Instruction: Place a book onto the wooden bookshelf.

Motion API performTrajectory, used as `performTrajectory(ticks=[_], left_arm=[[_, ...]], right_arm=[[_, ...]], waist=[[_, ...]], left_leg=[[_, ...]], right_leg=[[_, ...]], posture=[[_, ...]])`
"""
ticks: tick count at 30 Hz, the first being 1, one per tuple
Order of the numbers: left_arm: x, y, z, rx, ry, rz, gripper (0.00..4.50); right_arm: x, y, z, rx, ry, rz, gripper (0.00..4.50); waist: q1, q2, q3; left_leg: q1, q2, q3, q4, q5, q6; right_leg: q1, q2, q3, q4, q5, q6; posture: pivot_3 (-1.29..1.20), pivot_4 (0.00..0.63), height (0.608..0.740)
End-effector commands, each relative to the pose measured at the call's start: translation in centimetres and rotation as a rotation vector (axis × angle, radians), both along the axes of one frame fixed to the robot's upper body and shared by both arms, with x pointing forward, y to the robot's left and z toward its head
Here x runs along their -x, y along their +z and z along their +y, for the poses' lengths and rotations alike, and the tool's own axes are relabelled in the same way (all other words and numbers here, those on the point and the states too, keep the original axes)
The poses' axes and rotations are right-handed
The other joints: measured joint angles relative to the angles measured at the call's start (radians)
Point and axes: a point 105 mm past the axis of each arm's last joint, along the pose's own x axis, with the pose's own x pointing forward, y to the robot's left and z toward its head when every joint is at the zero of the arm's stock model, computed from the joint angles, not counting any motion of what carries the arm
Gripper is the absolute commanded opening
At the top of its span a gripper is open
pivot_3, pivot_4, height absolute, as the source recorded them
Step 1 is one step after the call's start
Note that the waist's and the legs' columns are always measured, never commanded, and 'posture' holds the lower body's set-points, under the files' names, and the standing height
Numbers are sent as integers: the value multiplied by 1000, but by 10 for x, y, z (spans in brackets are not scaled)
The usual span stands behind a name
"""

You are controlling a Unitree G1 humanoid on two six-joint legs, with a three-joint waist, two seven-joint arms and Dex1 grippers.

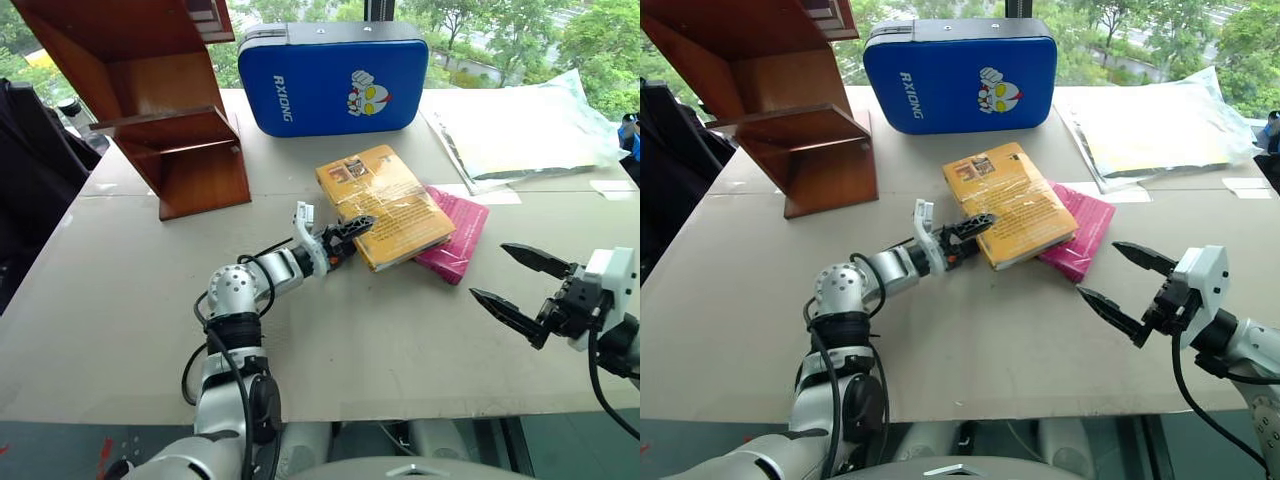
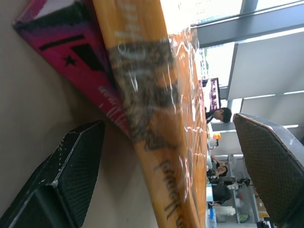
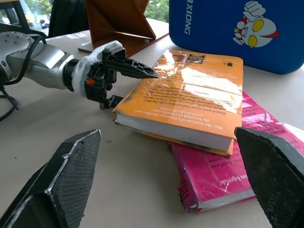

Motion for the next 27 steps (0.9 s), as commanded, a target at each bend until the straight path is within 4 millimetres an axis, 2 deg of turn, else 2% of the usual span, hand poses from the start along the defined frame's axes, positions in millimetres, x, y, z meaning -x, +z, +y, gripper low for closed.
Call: performTrajectory(ticks=[1,2,6,7,11,15,18,21,23,26,27], left_arm=[[1,-1,-9,34,-33,29,3930],[2,1,-10,48,-43,34,3763],[6,6,-8,85,-62,39,1980],[6,8,-5,101,-56,38,1704],[12,24,2,151,-49,-18,114],[20,51,7,180,-19,-135,19],[29,83,10,52,-3,-347,19],[31,122,13,-246,48,-664,19],[31,151,14,-523,57,-924,19],[28,169,19,-845,58,-1176,19],[25,185,28,-1011,106,-1293,19]], right_arm=[[3,12,1,14,-7,-57,4500],[3,12,0,14,-10,-57,4500],[2,12,-1,15,-14,-56,4500],[1,12,-1,16,-14,-56,4500],[0,13,-1,7,1,-60,4500],[-4,16,1,-5,13,-68,4500],[-9,24,3,-48,21,-87,4500],[-20,35,3,-96,25,-116,4500],[-29,43,6,-132,46,-132,4500],[-36,50,10,-162,77,-143,4500],[-39,55,12,-184,98,-148,4500]], waist=[[-1,0,0],[-1,0,0],[-1,0,0],[-1,0,0],[-2,0,0],[-4,-1,1],[-5,-2,2],[-5,-3,2],[-3,-3,2],[-2,-2,2],[-2,-2,1]], left_leg=[[0,0,0,0,0,0],[0,0,0,0,0,0],[0,0,0,0,0,0],[0,0,-1,0,0,0],[0,1,-2,0,0,0],[-1,1,-2,0,0,0],[-1,1,-2,0,0,0],[-1,1,-1,0,0,0],[0,0,1,0,0,-1],[0,0,3,-1,0,-1],[-1,0,4,-2,0,-1]], right_leg=[[0,0,0,0,0,-1],[0,0,0,0,1,-1],[0,0,0,0,0,-1],[0,0,0,0,0,-1],[0,0,1,0,1,-1],[-1,0,1,0,1,-2],[-1,0,1,0,1,-2],[-1,0,1,0,1,-2],[-1,1,2,-1,1,-3],[-1,1,2,-2,-1,-7],[-1,1,2,-3,-1,-7]], posture=[[0,150,740],[0,150,740],[0,150,740],[0,150,740],[0,150,740],[0,150,740],[0,150,740],[0,150,740],[0,150,740],[0,150,740],[0,150,740]])
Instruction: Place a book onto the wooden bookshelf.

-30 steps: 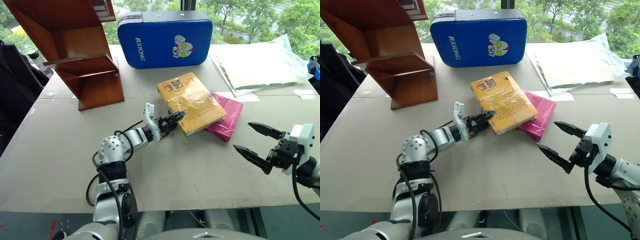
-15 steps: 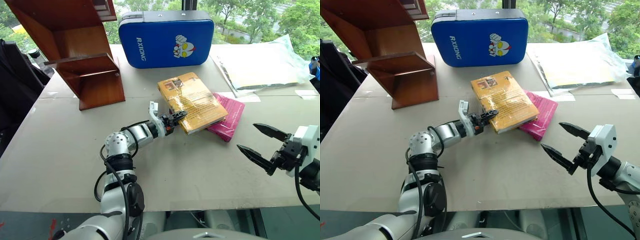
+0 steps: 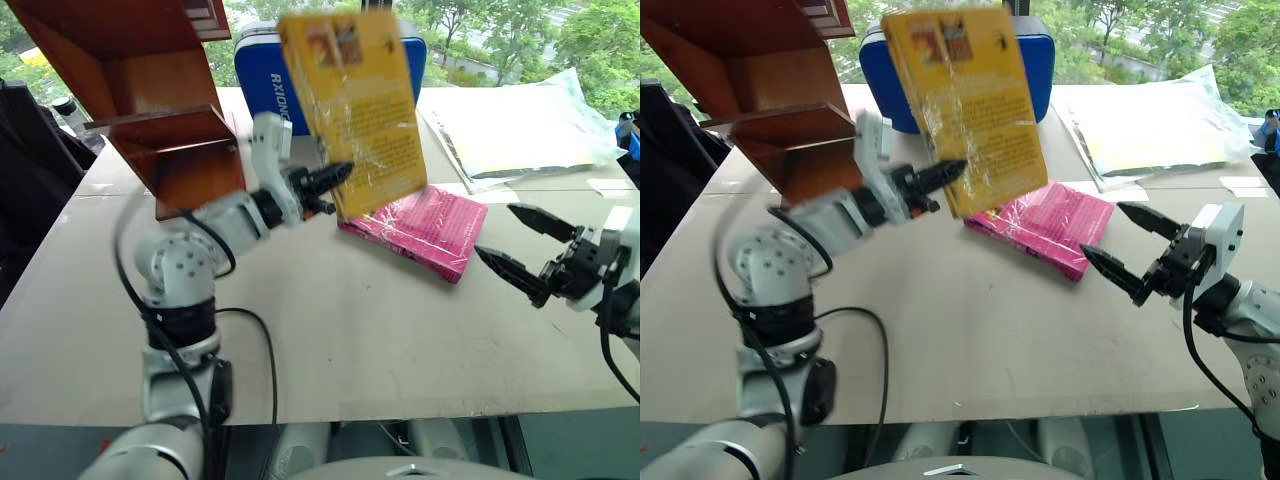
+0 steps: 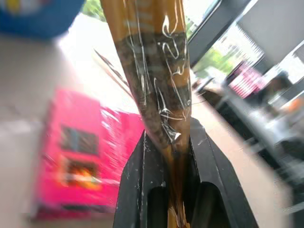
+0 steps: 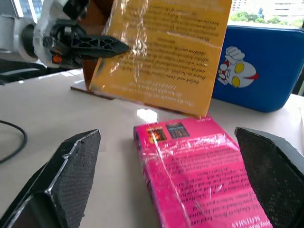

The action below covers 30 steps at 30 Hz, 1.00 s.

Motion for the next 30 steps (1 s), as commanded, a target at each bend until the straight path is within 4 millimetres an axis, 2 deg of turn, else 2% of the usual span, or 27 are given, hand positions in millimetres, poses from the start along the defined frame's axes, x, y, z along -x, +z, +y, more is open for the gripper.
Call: performTrajectory(ticks=[1,2,4,5,8,10,14,18,24,30], left_arm=[[1,46,9,-418,133,-452,19],[-1,62,19,-533,209,-569,19],[-1,80,32,-683,298,-703,19],[-1,85,37,-732,323,-740,19],[-5,102,81,-1065,511,-852,19],[-5,107,102,-1166,580,-870,19],[-8,95,146,-1371,628,-763,19],[-7,86,177,-1452,662,-651,19],[-6,86,205,-1537,709,-614,19],[-5,80,232,-1585,734,-510,19]], right_arm=[[-6,17,7,-66,65,-25,4500],[-9,21,9,-83,88,-30,4500],[-11,27,13,-104,121,-30,4500],[-12,28,14,-110,134,-27,4500],[-17,42,31,-126,211,-50,4500],[-20,48,41,-138,236,-55,4500],[-21,60,61,-143,300,-67,4500],[-24,66,72,-113,286,-61,4500],[-24,72,80,-50,233,-93,4500],[-18,85,87,-12,206,-117,4500]], waist=[[0,1,0],[-3,1,1],[-9,1,1],[-11,1,1],[-24,1,2],[-30,1,2],[-27,1,3],[-25,0,4],[-24,0,4],[-28,0,4]], left_leg=[[0,0,0,-2,0,0],[0,0,1,-2,0,0],[-1,1,1,-3,0,0],[-2,1,0,-4,0,0],[-3,2,-2,-5,0,1],[-3,2,-1,-6,0,1],[-4,3,-1,-6,0,1],[-6,3,-1,-4,0,1],[-18,3,-5,2,0,1],[-19,2,-4,2,0,1]], right_leg=[[0,0,0,-2,0,0],[0,0,0,-3,0,0],[-1,0,1,-5,1,1],[-1,0,1,-6,2,4],[-1,0,0,-9,2,4],[-2,0,2,-9,2,5],[-3,0,-1,-8,2,5],[-5,0,-2,-7,2,5],[-13,-1,-8,-4,3,5],[-18,-2,-8,5,3,5]], posture=[[0,150,740],[0,150,740],[0,150,740],[0,150,740],[0,150,740],[0,150,740],[0,150,740],[0,150,740],[0,150,740],[0,150,740]])
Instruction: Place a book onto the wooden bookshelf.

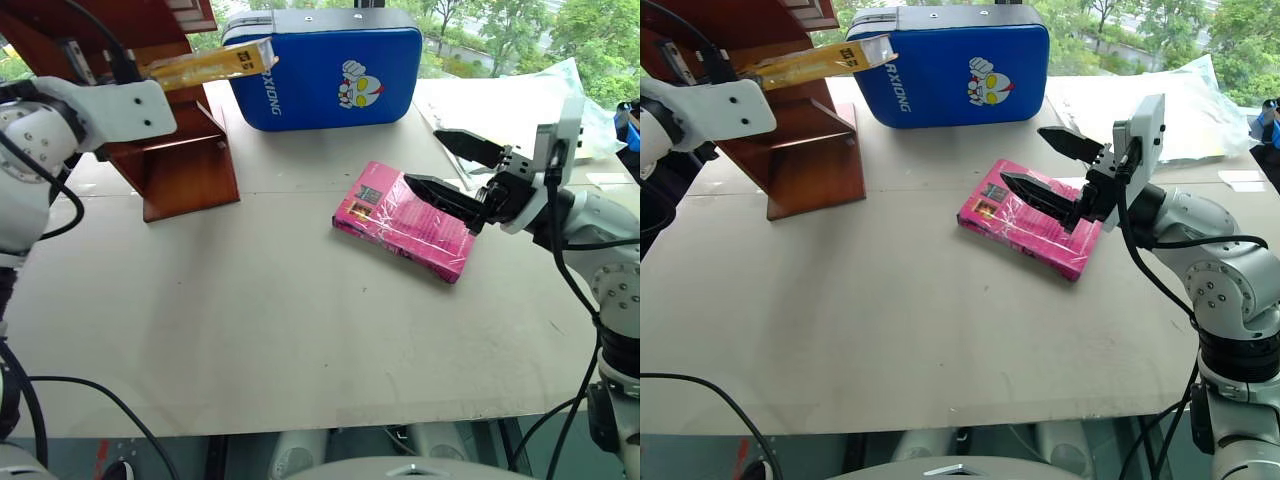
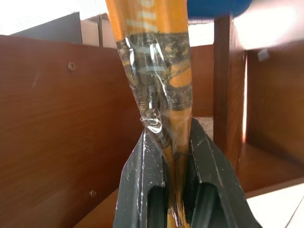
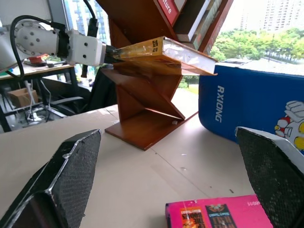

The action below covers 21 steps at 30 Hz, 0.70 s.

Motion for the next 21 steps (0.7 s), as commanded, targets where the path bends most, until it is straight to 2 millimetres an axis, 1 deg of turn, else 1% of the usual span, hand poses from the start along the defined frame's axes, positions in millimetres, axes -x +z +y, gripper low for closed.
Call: performTrajectory(ticks=[1,5,9,14,18,21], left_arm=[[10,21,16,-11,64,-42,19],[13,11,25,21,138,29,19],[15,1,29,63,197,85,19],[17,2,34,65,237,89,19],[18,5,37,82,260,76,1755],[22,13,38,73,261,51,3250]], right_arm=[[10,15,4,9,-2,-55,4500],[11,17,3,7,-18,-54,4500],[10,16,2,7,-37,-52,4500],[8,15,-1,-4,-54,-48,4500],[8,13,-2,-4,-58,-45,4500],[8,13,-3,-3,-63,-44,4500]], waist=[[0,0,0],[-1,0,0],[-7,0,0],[-28,0,0],[-28,0,0],[-25,0,0]], left_leg=[[0,0,0,0,0,0],[0,0,0,0,0,0],[1,0,1,1,0,0],[1,0,2,1,0,0],[2,1,2,1,0,0],[1,1,2,1,0,0]], right_leg=[[-1,0,0,1,0,0],[-1,0,0,3,0,0],[-1,0,0,4,0,0],[-1,0,2,4,0,0],[-2,1,3,6,0,0],[-2,1,2,6,0,0]], posture=[[0,150,740],[0,150,740],[0,150,740],[0,150,740],[0,150,740],[0,150,740]])
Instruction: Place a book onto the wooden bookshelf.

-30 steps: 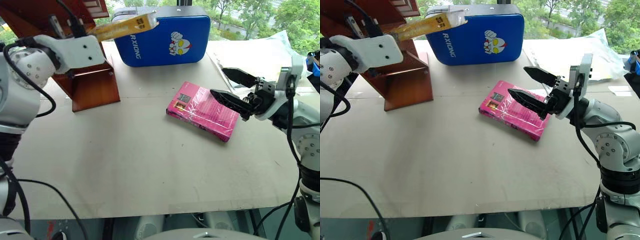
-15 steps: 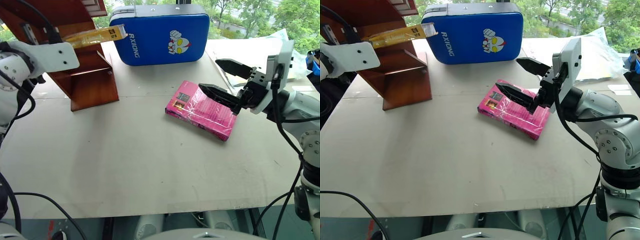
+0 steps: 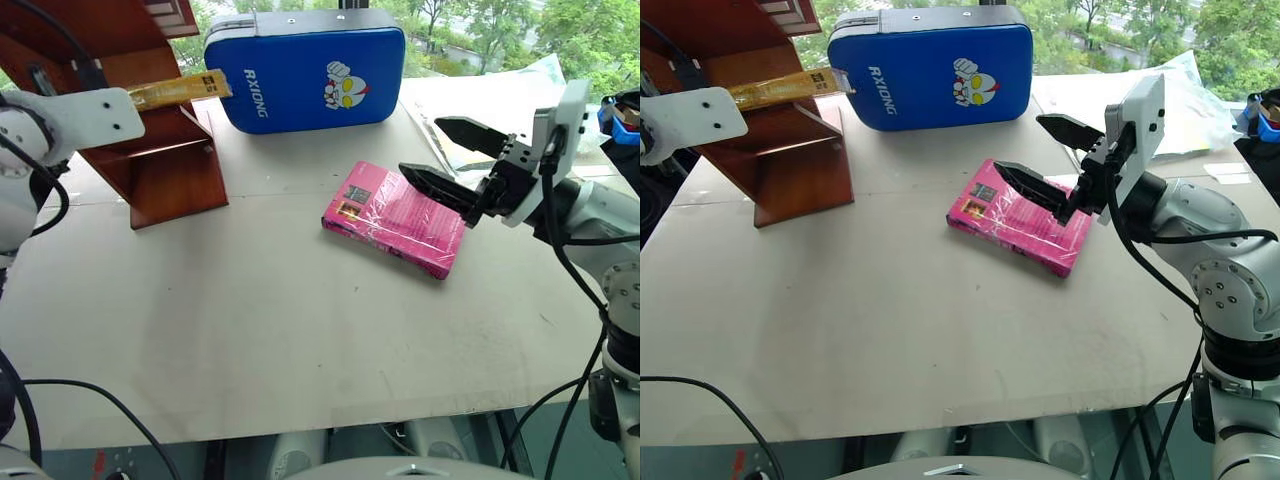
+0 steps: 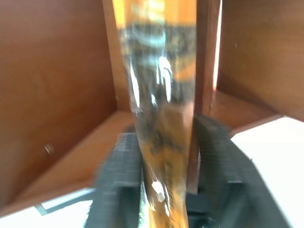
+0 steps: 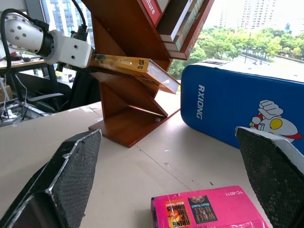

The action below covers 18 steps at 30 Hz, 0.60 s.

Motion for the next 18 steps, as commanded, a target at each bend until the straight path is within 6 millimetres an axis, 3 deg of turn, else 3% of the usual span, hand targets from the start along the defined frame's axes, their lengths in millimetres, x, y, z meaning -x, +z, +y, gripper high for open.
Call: performTrajectory(ticks=[1,3,9,12,18], left_arm=[[12,29,7,-24,29,-90,3584],[15,32,8,-10,34,-95,4479],[21,42,-12,296,-48,-177,4479],[24,43,-40,594,-186,-176,4479],[38,14,-120,1021,-513,43,4479]], right_arm=[[7,11,-4,-12,-11,-65,4500],[7,11,-5,-12,-14,-64,4500],[7,12,-5,-25,-2,-58,4500],[6,12,-7,-19,2,-52,4500],[-2,-1,-20,18,-44,-31,4500]], waist=[[1,0,0],[1,0,0],[1,0,0],[3,0,0],[4,-1,0]], left_leg=[[0,0,0,0,0,0],[0,0,0,1,0,0],[0,0,0,1,0,0],[0,0,0,2,0,0],[-2,0,-3,10,0,0]], right_leg=[[0,0,0,0,0,0],[0,0,0,0,0,0],[0,0,0,0,0,0],[0,0,0,0,0,0],[4,-1,-3,1,0,0]], posture=[[0,150,740],[0,150,740],[0,150,740],[0,150,740],[0,150,740]])
